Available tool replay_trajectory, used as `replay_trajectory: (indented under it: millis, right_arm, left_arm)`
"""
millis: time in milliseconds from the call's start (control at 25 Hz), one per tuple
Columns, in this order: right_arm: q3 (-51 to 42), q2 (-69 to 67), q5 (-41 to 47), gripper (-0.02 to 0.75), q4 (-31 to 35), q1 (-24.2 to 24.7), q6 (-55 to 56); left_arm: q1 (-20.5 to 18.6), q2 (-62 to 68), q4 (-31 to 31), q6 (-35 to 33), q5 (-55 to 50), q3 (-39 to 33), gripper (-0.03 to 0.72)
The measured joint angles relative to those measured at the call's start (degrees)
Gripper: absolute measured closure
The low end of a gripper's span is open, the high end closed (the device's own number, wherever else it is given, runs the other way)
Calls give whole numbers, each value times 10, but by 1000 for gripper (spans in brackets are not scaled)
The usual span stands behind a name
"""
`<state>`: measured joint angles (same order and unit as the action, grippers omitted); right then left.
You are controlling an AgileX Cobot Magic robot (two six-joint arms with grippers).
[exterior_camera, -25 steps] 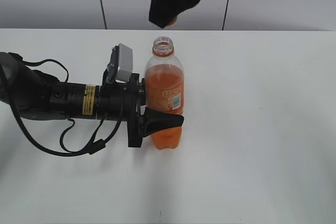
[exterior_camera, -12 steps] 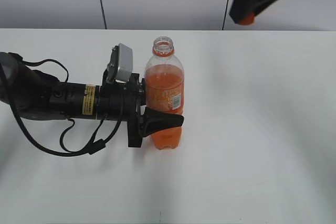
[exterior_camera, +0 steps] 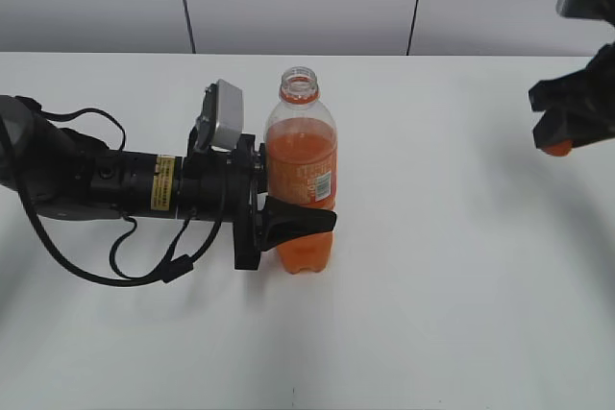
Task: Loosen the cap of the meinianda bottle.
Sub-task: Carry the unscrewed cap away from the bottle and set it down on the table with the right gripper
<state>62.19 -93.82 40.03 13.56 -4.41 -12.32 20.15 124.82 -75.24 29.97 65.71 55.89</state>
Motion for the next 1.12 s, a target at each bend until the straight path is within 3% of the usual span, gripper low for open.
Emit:
replay_trajectory:
  millis: [280, 1120]
  right_arm:
    - [-101, -14, -132, 469, 10, 9, 12]
    - [-102, -148, -180, 469, 26, 9, 18]
  left_arm:
    - [0, 0, 7, 0, -1, 0, 277]
    - [1, 0, 14, 0, -6, 0, 277]
